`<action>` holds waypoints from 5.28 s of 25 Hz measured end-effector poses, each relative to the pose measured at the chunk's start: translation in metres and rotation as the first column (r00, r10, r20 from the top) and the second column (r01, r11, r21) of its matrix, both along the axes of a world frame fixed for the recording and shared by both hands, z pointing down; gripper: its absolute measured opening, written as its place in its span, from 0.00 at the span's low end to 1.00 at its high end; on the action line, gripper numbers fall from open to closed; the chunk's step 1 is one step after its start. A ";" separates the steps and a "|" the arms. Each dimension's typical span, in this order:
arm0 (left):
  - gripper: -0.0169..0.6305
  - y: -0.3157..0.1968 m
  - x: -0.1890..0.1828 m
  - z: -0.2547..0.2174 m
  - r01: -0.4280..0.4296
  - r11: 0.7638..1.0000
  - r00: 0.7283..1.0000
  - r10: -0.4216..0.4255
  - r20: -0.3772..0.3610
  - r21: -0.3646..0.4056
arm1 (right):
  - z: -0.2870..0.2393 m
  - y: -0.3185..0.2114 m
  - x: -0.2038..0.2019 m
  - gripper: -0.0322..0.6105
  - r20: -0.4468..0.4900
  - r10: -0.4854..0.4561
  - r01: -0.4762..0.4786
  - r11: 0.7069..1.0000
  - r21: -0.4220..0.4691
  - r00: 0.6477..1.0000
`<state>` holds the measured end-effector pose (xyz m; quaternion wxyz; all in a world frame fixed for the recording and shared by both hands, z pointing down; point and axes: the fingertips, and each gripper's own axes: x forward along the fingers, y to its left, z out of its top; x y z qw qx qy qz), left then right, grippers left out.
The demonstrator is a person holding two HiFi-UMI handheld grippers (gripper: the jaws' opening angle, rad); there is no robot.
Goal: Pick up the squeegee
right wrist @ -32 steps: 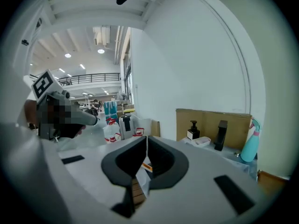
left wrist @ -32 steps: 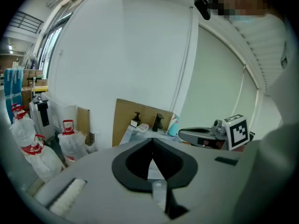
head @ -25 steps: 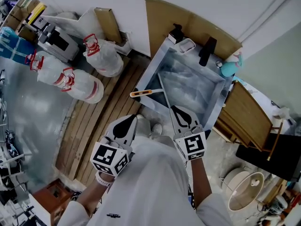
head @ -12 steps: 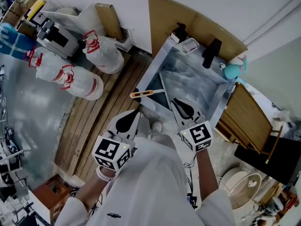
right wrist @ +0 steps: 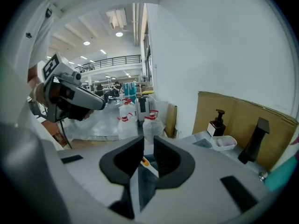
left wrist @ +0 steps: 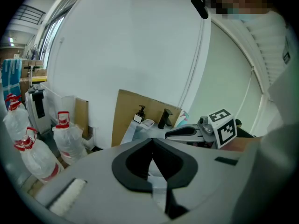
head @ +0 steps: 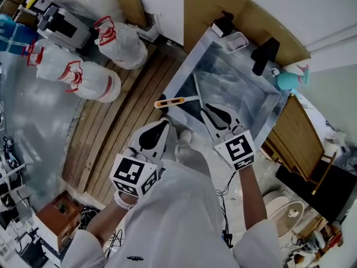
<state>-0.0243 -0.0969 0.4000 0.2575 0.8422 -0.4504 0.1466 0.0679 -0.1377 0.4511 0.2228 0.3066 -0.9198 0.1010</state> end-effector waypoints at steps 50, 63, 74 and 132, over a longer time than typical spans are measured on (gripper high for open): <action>0.03 -0.037 -0.016 0.154 0.071 0.967 0.997 -0.077 -0.017 -0.246 | 0.208 -0.020 -0.079 0.22 -0.342 -0.794 0.766 0.593 -0.250 0.503; 0.03 -0.033 -0.013 0.143 0.065 0.972 0.998 -0.069 -0.009 -0.225 | 0.201 -0.023 -0.070 0.21 -0.384 -0.754 0.737 0.637 -0.226 0.534; 0.03 -0.030 -0.001 0.106 0.037 0.989 0.999 -0.037 0.004 -0.144 | 0.150 -0.040 -0.024 0.21 -0.376 -0.534 0.543 0.834 -0.092 0.757; 0.03 0.018 0.003 -0.077 0.013 0.967 1.000 -0.016 0.009 0.253 | -0.133 0.071 0.112 0.21 0.195 0.575 -0.605 0.775 0.180 0.795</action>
